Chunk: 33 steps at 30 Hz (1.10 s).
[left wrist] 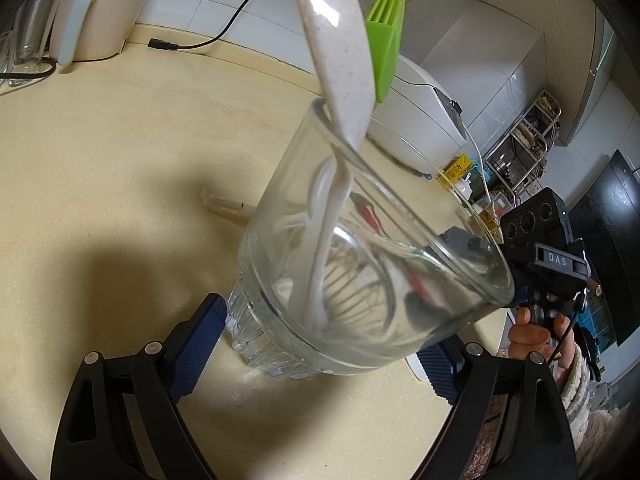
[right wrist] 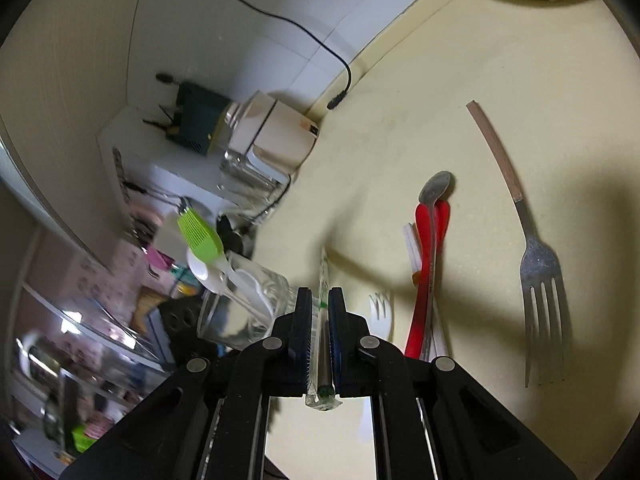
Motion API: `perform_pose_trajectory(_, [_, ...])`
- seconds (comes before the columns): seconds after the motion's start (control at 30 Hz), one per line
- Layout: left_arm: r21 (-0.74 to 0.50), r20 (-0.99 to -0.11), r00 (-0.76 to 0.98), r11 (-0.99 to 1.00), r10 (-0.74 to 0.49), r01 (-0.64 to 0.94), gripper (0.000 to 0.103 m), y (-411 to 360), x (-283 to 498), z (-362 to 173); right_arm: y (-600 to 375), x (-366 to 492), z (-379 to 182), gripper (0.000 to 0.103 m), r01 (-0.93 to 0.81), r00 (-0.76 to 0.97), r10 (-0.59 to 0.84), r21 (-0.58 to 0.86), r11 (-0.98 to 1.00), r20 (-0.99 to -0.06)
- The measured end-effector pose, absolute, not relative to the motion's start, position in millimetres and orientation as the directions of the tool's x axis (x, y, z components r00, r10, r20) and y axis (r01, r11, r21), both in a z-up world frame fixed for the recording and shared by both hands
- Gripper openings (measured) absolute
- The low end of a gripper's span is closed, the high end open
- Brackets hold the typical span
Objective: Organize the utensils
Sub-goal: 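Carry the wrapped chopsticks toward the glass held by the left gripper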
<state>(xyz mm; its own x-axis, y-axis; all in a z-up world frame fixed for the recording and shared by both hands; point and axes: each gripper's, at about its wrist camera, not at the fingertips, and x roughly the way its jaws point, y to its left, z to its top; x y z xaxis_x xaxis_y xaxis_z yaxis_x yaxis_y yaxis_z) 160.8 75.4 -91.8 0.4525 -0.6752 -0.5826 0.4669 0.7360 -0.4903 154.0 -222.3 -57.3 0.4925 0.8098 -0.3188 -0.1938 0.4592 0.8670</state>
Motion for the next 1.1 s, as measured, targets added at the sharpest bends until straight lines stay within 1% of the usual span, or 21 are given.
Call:
perform_pose_trajectory(0.13, [-0.490, -0.583, 0.452, 0.736, -0.675, 0.467, 0.091, 75.6, 160.8, -91.7, -224.5, 156.2, -64.5, 0.008, -0.162, 0.479, 0.827, 0.896, 0.414, -0.295])
perform_pose_trajectory(0.17, [-0.490, -0.583, 0.452, 0.736, -0.675, 0.467, 0.091, 75.6, 160.9, -91.7, -225.0, 156.2, -66.2, 0.008, -0.151, 0.479, 0.824, 0.896, 0.418, -0.304])
perform_pose_trajectory(0.33, [-0.490, -0.583, 0.452, 0.736, -0.675, 0.467, 0.091, 75.1, 160.8, -91.5, -221.2, 161.5, -77.7, 0.008, -0.088, 0.464, 0.787, 0.862, 0.499, -0.408])
perform_pose_trajectory(0.5, [-0.490, -0.583, 0.452, 0.736, -0.675, 0.467, 0.091, 75.6, 160.9, -91.5, -215.7, 162.4, -80.5, 0.008, -0.082, 0.441, 0.779, 0.844, 0.530, -0.446])
perform_pose_trajectory(0.6, [-0.490, -0.583, 0.452, 0.736, -0.675, 0.467, 0.091, 75.7, 160.9, -91.4, -207.6, 158.5, -67.7, 0.008, -0.117, 0.454, 0.713, 0.758, 0.642, -0.534])
perform_pose_trajectory(0.67, [-0.490, -0.583, 0.452, 0.736, -0.675, 0.467, 0.091, 75.9, 160.9, -91.4, -198.9, 150.3, -56.0, 0.010, -0.166, 0.474, 0.653, 0.669, 0.725, -0.591])
perform_pose_trajectory(0.7, [-0.490, -0.583, 0.452, 0.736, -0.675, 0.467, 0.091, 75.8, 160.9, -91.4, -191.7, 143.7, -48.4, 0.011, -0.202, 0.491, 0.610, 0.600, 0.774, -0.622])
perform_pose_trajectory(0.83, [-0.490, -0.583, 0.452, 0.736, -0.675, 0.467, 0.091, 76.0, 161.0, -91.4, -176.3, 121.7, -41.1, 0.019, -0.270, 0.520, 0.511, 0.436, 0.858, -0.684])
perform_pose_trajectory(0.9, [-0.490, -0.583, 0.452, 0.736, -0.675, 0.467, 0.091, 75.8, 160.9, -91.4, -170.0, 115.1, -41.6, 0.020, -0.283, 0.527, 0.468, 0.373, 0.884, -0.710])
perform_pose_trajectory(1.03, [-0.491, -0.583, 0.452, 0.736, -0.675, 0.467, 0.091, 75.6, 161.0, -91.3, -154.8, 102.3, -40.6, 0.024, -0.307, 0.569, 0.337, 0.186, 0.933, -0.750])
perform_pose_trajectory(1.1, [-0.491, -0.583, 0.452, 0.736, -0.675, 0.467, 0.091, 75.9, 161.0, -91.3, -148.7, 98.2, -43.3, 0.024, -0.328, 0.565, 0.318, 0.146, 0.933, -0.761])
